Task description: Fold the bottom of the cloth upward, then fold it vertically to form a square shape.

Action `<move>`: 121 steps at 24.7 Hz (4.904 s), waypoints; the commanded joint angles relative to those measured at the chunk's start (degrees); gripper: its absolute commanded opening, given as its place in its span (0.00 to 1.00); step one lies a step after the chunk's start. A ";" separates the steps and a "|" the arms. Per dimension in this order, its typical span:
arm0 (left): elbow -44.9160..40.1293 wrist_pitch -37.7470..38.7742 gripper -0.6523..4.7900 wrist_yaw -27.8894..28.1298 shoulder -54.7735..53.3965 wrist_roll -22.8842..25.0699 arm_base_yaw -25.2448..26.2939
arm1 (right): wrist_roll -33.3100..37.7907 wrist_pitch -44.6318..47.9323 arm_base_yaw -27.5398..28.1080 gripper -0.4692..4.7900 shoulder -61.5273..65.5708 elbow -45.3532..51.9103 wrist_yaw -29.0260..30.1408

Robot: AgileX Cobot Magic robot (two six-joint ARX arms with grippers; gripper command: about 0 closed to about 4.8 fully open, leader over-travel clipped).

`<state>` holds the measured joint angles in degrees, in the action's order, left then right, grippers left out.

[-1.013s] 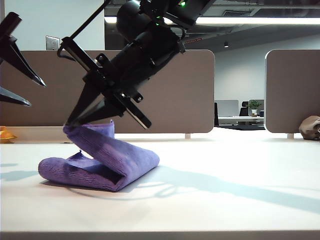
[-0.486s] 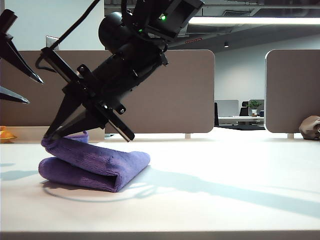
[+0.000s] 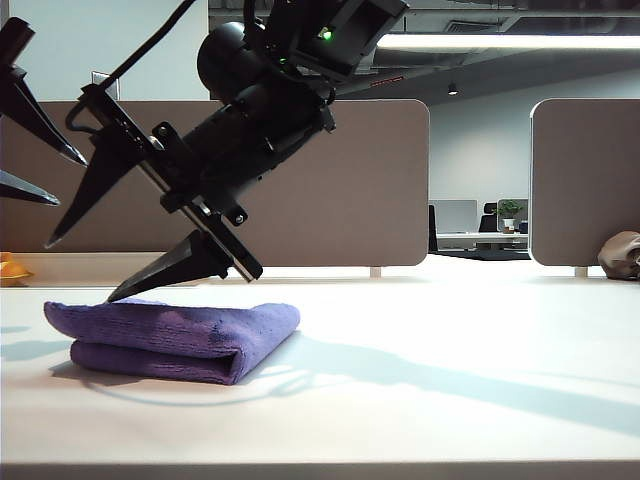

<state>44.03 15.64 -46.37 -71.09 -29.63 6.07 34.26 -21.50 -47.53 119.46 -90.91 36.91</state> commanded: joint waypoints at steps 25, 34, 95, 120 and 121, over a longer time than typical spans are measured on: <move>0.15 -2.36 0.11 -1.68 16.39 0.42 0.63 | -22.80 -17.33 1.36 0.08 -21.09 -4.31 -20.79; 0.13 -1.42 0.11 6.62 26.32 0.57 0.63 | -28.28 -17.14 2.19 0.08 -28.50 -4.26 -24.98; -30.60 -5.77 0.11 19.47 62.01 11.41 0.55 | -24.92 22.82 3.50 0.08 -82.25 58.51 -25.46; -43.58 -8.20 0.11 27.19 62.01 19.82 0.55 | -22.58 37.90 3.65 0.08 -82.27 86.03 -32.15; -43.60 -7.87 0.11 27.47 62.01 19.96 0.55 | -23.21 37.46 3.65 0.08 -82.27 86.03 -32.85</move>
<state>0.21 7.94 -19.27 -9.08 -10.07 6.68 12.49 16.29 -43.88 37.32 -4.75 5.67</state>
